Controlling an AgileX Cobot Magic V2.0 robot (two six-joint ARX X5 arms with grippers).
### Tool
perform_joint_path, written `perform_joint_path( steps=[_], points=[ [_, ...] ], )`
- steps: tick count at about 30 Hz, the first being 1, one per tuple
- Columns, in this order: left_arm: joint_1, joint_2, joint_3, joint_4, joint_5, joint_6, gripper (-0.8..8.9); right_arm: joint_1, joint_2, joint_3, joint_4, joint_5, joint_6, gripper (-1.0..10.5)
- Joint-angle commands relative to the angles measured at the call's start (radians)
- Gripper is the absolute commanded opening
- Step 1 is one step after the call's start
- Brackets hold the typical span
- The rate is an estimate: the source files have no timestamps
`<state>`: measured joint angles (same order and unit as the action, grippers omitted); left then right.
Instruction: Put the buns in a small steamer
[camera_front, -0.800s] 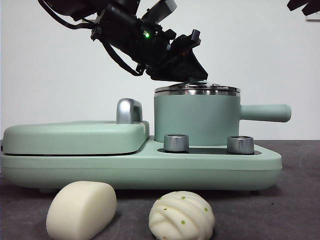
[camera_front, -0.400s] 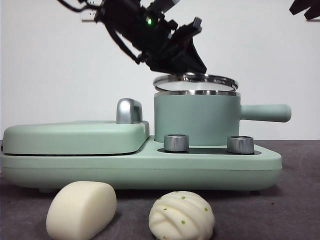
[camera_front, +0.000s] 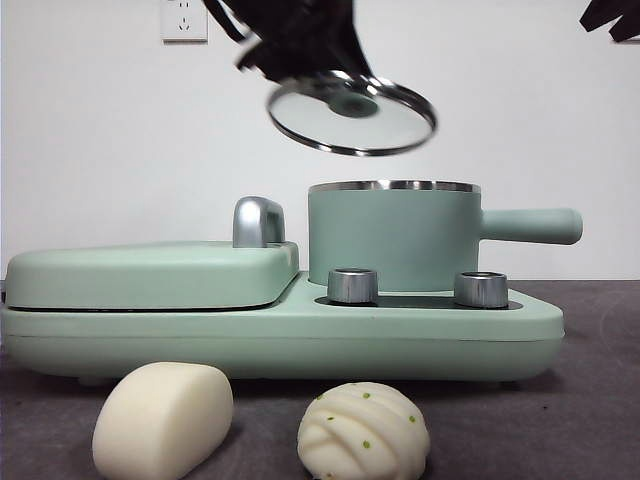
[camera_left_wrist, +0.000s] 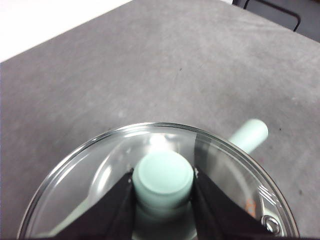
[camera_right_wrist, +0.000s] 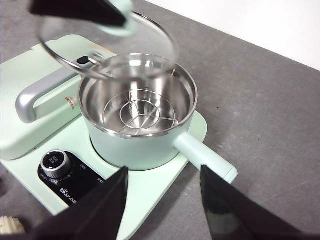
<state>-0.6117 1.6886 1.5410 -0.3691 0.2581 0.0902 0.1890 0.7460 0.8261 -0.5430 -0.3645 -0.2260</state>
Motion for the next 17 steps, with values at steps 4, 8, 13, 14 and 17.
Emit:
perform_joint_path(
  steps=[4,8,13,14,17],
  points=[
    [0.048,-0.107,0.033,-0.149,0.000,-0.005,0.13,0.005,0.004,0.013,0.002,-0.002,0.017,2.3],
    [0.087,-0.182,0.016,-0.209,-0.001,-0.004,0.13,0.016,0.004,0.013,0.002,-0.003,0.017,2.3],
    [0.142,-0.257,0.007,-0.249,-0.034,0.003,0.13,0.060,0.005,0.013,0.002,-0.008,0.016,2.3],
    [0.153,-0.270,0.006,-0.254,-0.045,0.003,0.13,0.076,0.005,0.013,0.002,-0.012,0.015,2.3],
    [0.192,-0.296,0.005,-0.272,-0.046,0.003,0.13,0.133,0.013,0.013,0.003,-0.013,0.005,2.3]
  ],
)
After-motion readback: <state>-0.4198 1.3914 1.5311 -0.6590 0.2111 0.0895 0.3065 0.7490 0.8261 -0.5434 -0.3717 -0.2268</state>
